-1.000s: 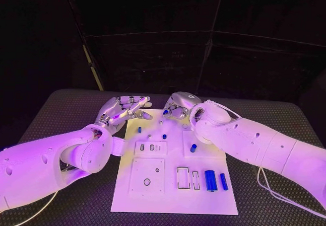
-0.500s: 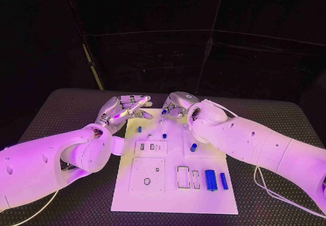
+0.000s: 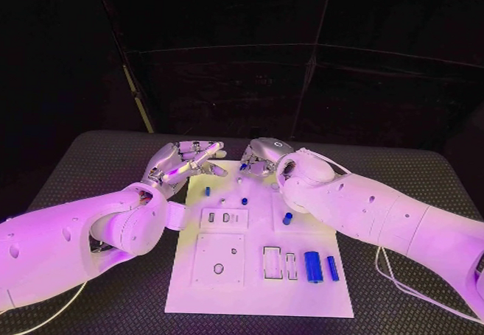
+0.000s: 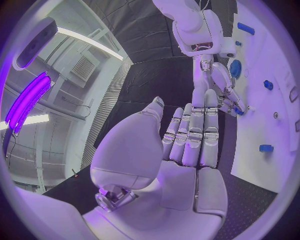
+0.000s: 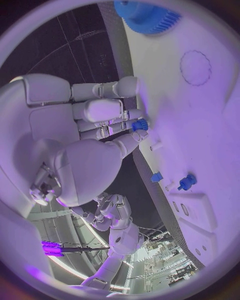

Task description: Assemble the parts on the task board

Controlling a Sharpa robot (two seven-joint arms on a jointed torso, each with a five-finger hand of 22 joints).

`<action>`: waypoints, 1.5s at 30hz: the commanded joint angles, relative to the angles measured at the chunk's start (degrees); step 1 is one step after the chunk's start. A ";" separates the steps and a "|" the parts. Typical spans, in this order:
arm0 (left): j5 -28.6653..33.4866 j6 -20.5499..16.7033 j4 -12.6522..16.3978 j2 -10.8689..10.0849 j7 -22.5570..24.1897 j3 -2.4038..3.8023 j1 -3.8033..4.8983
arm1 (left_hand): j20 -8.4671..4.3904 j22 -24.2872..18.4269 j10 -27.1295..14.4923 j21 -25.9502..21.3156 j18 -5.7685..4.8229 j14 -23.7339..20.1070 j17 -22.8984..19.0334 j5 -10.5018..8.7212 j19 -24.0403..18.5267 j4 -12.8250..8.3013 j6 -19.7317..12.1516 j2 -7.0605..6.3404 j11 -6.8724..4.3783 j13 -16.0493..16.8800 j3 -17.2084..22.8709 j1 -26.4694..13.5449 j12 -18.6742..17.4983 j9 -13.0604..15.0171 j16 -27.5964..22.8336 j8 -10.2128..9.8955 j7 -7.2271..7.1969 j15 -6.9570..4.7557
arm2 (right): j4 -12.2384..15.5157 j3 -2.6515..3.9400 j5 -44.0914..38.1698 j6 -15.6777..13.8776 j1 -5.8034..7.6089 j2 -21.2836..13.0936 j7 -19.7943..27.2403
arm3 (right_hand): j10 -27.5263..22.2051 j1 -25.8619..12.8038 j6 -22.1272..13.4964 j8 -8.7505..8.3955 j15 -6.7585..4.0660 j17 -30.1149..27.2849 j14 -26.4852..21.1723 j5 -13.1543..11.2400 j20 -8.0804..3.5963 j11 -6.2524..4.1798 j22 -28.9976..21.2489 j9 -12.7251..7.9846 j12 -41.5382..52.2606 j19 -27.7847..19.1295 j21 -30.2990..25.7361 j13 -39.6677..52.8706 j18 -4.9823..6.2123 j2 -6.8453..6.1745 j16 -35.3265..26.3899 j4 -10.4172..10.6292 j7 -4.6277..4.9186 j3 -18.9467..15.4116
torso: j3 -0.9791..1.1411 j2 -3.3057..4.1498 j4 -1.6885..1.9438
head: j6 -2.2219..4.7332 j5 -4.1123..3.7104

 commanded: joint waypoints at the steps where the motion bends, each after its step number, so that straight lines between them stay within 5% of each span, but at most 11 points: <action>1: -0.26 0.79 0.08 0.03 0.20 0.07 0.11 | 0.10 -0.03 -0.13 0.34 0.64 -0.13 0.07 -0.12 -0.01 0.00 -0.21 0.45 0.33 -0.09 -0.28 -0.06 -0.24 -0.07 -0.35 -0.33 0.53 0.11 | -0.02 -0.06 -0.60 0.76 0.20 0.12 -0.14 | -1.96 -0.38 -1.56 -0.28 0.70 -0.74 0.63 -0.46 0.68 0.41 -0.63 -0.13 -0.12 -0.31 -0.21 -0.15 -0.29 -0.65 -0.29 0.06 0.23 0.57 | 0.00 0.02 -0.03 | -0.01 0.00; 9: -0.26 0.93 0.01 -0.04 0.13 0.07 0.11 | 0.10 -0.03 -0.13 0.34 0.64 -0.13 0.07 -0.12 -0.01 0.00 -0.21 0.45 0.33 -0.09 -0.28 -0.06 -0.24 -0.07 -0.35 -0.33 0.53 0.11 | 2.81 -0.16 -0.64 -2.48 0.21 -1.60 0.52 | -7.90 0.21 -8.66 -0.30 1.26 -3.99 -0.36 0.20 1.44 1.08 -5.27 -0.09 0.82 -3.68 -2.68 -0.02 0.62 -4.41 -1.82 0.50 0.27 0.82 | 0.09 -0.03 -0.10 | 0.07 0.06; 19: -0.26 1.06 -0.14 -0.40 0.06 0.07 0.10 | 0.12 -0.03 -0.11 0.35 0.64 -0.16 0.21 -0.12 -0.03 0.02 -0.20 0.48 0.34 -0.08 -0.35 -0.05 -0.34 -0.07 -0.37 -0.41 0.54 0.13 | 12.30 -0.14 2.00 -7.65 0.15 -9.73 0.92 | -7.53 0.76 -7.69 0.25 1.30 -5.31 -0.63 0.76 1.54 1.16 -6.18 0.23 2.99 -4.20 -3.25 0.22 0.75 -5.61 -2.48 1.68 0.74 0.97 | 0.19 -0.20 -0.37 | 0.57 0.15; 22: -0.26 1.10 -0.24 -0.50 0.03 0.06 0.10 | 0.12 -0.03 -0.11 0.35 0.64 -0.16 0.21 -0.12 -0.03 0.02 -0.20 0.48 0.34 -0.08 -0.35 -0.05 -0.34 -0.07 -0.37 -0.41 0.54 0.13 | 15.66 -0.11 5.35 -8.97 0.15 -13.47 0.81 | -5.57 0.58 -5.95 0.81 1.25 -5.15 -0.50 1.88 1.50 1.07 -5.42 0.44 4.57 -3.55 -2.77 0.47 0.63 -5.51 -2.32 2.48 0.96 1.24 | 0.33 -0.37 -0.53 | 0.69 0.26; 25: -0.26 1.19 -0.40 -0.54 0.00 0.06 0.10 | 0.13 -0.03 -0.10 0.36 0.64 -0.17 0.26 -0.12 -0.03 0.03 -0.19 0.51 0.34 -0.07 -0.36 -0.04 -0.37 -0.06 -0.38 -0.43 0.54 0.13 | 18.49 0.12 10.31 -8.80 0.14 -17.47 0.21 | 1.93 0.42 -4.47 1.19 0.30 -2.51 0.31 2.84 0.96 -0.35 -1.93 0.50 8.94 -1.11 -0.78 2.05 0.12 -5.80 -0.63 3.17 0.49 1.55 | 0.51 -0.59 -0.80 | 0.77 0.24; 28: -0.26 1.30 -0.63 -0.48 -0.02 0.05 0.09 | 0.13 -0.03 -0.10 0.36 0.64 -0.17 0.26 -0.12 -0.03 0.03 -0.19 0.51 0.34 -0.07 -0.36 -0.04 -0.37 -0.06 -0.38 -0.43 0.54 0.13 | 20.03 0.59 15.27 -6.31 0.14 -20.92 -0.79 | 8.80 -0.67 -6.01 0.32 -0.99 0.56 1.15 5.24 -0.22 -1.84 1.02 0.11 14.03 1.13 1.01 4.90 -0.42 -8.55 1.34 4.28 -0.59 0.49 | 0.62 -0.79 -1.09 | 0.82 0.12; 33: -0.25 1.46 -1.03 -0.25 -0.06 0.04 0.06 | 0.13 -0.03 -0.08 0.36 0.65 -0.18 0.27 -0.12 -0.04 0.03 -0.18 0.52 0.34 -0.07 -0.36 -0.03 -0.37 -0.06 -0.39 -0.43 0.53 0.13 | 20.56 0.87 18.89 -1.86 0.14 -24.23 -2.71 | 9.22 -0.70 -8.70 0.55 -1.47 8.38 2.46 7.77 -1.10 -2.30 5.35 0.23 26.50 4.25 3.47 15.64 -1.36 -13.54 6.04 10.99 -0.89 -1.40 | 0.78 -0.98 -1.42 | 0.96 0.02; 35: -0.25 1.50 -1.19 -0.07 -0.10 0.04 0.05 | 0.13 -0.03 -0.08 0.36 0.65 -0.18 0.27 -0.12 -0.04 0.03 -0.18 0.52 0.34 -0.07 -0.36 -0.03 -0.37 -0.06 -0.39 -0.43 0.53 0.13 | 20.17 0.93 19.02 -0.15 0.14 -24.84 -3.84 | 5.73 2.71 -10.01 1.27 -1.06 12.90 2.81 7.84 -0.70 -1.82 7.51 0.31 42.51 5.50 4.72 32.49 -1.76 -15.01 8.73 17.87 -0.42 -2.34 | 0.73 -1.02 -1.37 | 1.00 -0.12; 36: -0.25 1.54 -1.21 0.00 -0.10 0.04 0.04 | 0.13 -0.03 -0.06 0.36 0.65 -0.18 0.29 -0.12 -0.04 0.03 -0.16 0.54 0.33 -0.06 -0.36 -0.02 -0.37 -0.06 -0.39 -0.43 0.52 0.13 | 19.97 0.95 18.28 0.37 0.14 -24.83 -4.25 | 4.54 4.36 -10.58 1.59 -0.59 13.85 2.90 8.11 -0.44 -1.62 8.08 0.32 46.70 5.76 5.09 37.06 -1.88 -14.96 9.33 20.76 -0.29 -2.41 | 0.73 -1.02 -1.38 | 1.04 -0.15; 41: -0.24 1.72 -1.25 0.28 -0.09 0.04 0.01 | 0.13 -0.03 0.01 0.37 0.65 -0.19 0.35 -0.11 -0.04 0.01 -0.11 0.58 0.32 -0.05 -0.36 0.03 -0.38 -0.05 -0.40 -0.44 0.49 0.13 | 18.84 0.97 14.16 2.16 0.14 -23.76 -5.99 | 4.60 7.76 -11.96 2.32 -0.38 16.20 3.16 7.63 0.08 -1.09 10.38 0.29 53.63 6.94 6.37 44.94 -2.25 -17.10 10.64 27.70 0.27 -3.86 | 0.71 -0.81 -1.25 | 1.14 -0.24; 45: -0.24 1.80 -1.34 0.46 -0.16 0.04 0.00 | 0.13 -0.03 0.01 0.37 0.65 -0.19 0.35 -0.11 -0.04 0.01 -0.11 0.58 0.32 -0.05 -0.36 0.03 -0.38 -0.05 -0.40 -0.44 0.49 0.13 | 17.65 0.98 12.66 2.60 0.14 -22.46 -6.98 | 6.60 9.10 -12.07 2.85 -0.22 16.99 3.24 7.33 0.09 -0.98 10.92 0.32 58.45 7.17 6.71 50.54 -2.23 -17.59 11.06 30.15 0.35 -4.35 | 0.64 -0.84 -1.16 | 0.93 -0.45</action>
